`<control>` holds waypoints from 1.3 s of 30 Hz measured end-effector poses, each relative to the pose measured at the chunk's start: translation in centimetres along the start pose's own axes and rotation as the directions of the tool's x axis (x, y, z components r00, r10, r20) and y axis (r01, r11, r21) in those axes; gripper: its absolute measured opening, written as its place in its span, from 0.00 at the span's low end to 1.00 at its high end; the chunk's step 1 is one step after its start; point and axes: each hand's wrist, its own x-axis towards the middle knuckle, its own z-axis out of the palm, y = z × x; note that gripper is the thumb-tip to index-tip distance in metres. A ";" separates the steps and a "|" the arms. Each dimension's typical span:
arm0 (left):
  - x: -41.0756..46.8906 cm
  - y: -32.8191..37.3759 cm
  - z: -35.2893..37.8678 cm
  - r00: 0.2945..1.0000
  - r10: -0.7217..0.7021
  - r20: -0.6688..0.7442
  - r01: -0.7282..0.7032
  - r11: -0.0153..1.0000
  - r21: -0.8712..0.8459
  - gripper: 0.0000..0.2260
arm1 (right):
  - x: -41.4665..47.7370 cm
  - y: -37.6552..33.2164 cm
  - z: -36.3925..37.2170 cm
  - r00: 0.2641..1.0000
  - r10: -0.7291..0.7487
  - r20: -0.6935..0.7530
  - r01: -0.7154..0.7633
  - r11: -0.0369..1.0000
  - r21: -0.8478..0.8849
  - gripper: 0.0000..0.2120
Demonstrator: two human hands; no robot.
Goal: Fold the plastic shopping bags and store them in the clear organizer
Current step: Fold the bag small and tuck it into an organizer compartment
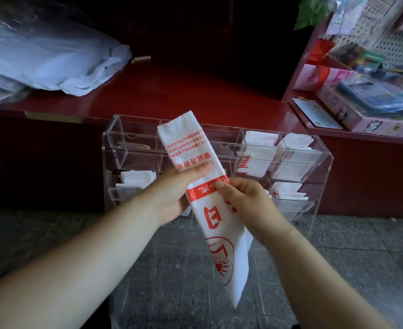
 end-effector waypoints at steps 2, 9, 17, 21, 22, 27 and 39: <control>0.5 0.2 -0.2 0.999 0.008 -0.048 -0.007 1.000 0.005 0.04 | 0.0 0.5 0.1 0.996 0.064 0.070 -0.064 0.998 -0.004 0.09; 2.0 3.0 -3.8 0.964 0.136 -0.230 -0.173 0.974 -0.148 0.04 | 0.3 2.5 0.8 0.964 0.172 0.203 -0.160 0.984 -0.075 0.06; 1.4 -2.1 -1.0 0.988 -0.107 -0.112 0.110 0.994 0.023 0.06 | 0.9 3.0 1.7 0.977 0.180 0.113 -0.197 0.966 0.169 0.07; 2.6 -1.2 -1.9 0.962 -0.028 -0.271 0.025 1.000 -0.015 0.07 | 0.4 3.8 1.7 0.938 0.226 0.263 -0.261 0.959 0.108 0.06; 2.8 -0.9 -2.3 0.950 -0.030 -0.310 0.032 0.999 0.002 0.06 | 0.1 3.8 1.7 0.926 0.237 0.295 -0.277 0.955 0.103 0.07; 1.7 -2.4 -2.0 0.974 -0.157 -0.160 0.162 0.987 0.021 0.03 | -0.2 3.4 1.7 0.939 0.204 0.276 -0.264 0.943 0.204 0.07; 2.6 -2.0 -4.0 0.962 -0.080 -0.260 0.097 0.994 0.051 0.03 | -1.2 2.6 0.2 0.902 0.244 0.357 -0.221 0.970 -0.105 0.05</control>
